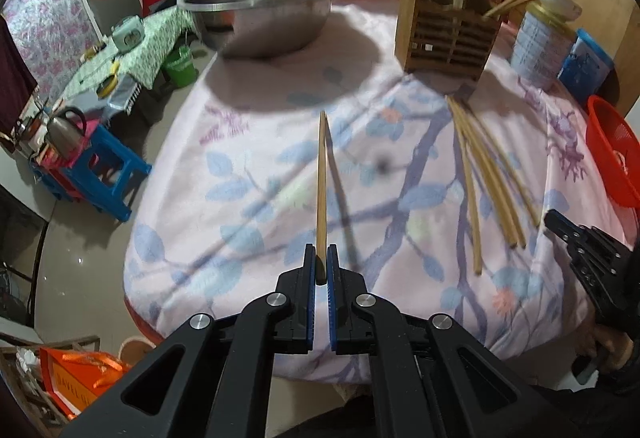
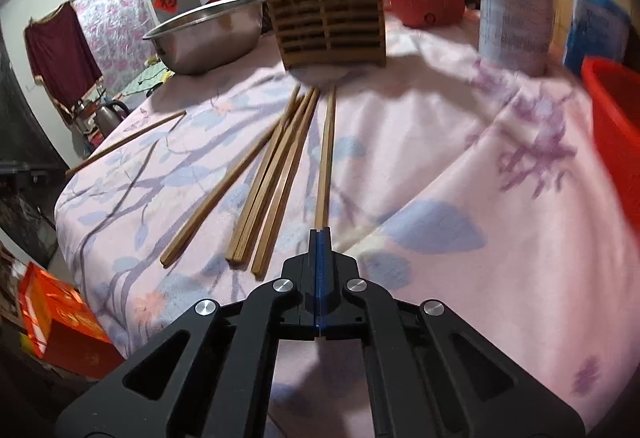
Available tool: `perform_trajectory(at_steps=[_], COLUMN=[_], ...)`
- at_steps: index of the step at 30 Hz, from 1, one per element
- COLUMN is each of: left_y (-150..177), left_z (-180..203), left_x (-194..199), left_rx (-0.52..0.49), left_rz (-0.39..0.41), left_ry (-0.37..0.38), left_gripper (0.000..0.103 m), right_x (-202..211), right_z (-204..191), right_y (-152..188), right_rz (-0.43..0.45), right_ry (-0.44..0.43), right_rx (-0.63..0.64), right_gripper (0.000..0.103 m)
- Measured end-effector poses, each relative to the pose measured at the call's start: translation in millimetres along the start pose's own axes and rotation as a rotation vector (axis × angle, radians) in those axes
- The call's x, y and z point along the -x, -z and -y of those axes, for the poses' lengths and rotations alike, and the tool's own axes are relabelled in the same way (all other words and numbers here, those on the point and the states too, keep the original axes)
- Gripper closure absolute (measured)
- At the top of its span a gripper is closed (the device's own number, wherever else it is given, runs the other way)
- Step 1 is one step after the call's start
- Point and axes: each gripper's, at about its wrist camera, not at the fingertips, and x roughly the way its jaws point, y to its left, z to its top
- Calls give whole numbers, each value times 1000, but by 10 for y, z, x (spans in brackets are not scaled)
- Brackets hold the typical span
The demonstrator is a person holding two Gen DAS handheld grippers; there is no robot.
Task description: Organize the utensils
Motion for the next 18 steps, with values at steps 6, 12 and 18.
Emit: perform_trajectory(at_steps=[6, 12, 18], left_y=[-463, -850, -887], left_z=[54, 155, 197], left_x=[416, 686, 659], left_rx=[-8, 19, 61], left_rz=[150, 257, 237], left_ry=[13, 38, 39], left_gripper=[97, 97, 97], right_x=[496, 321, -137], right_z=[34, 2, -32], right_y=[-514, -612, -121], right_rz=[140, 33, -96], right_ry=[-4, -116, -125], right_rx=[59, 153, 173], right_gripper=[102, 77, 76])
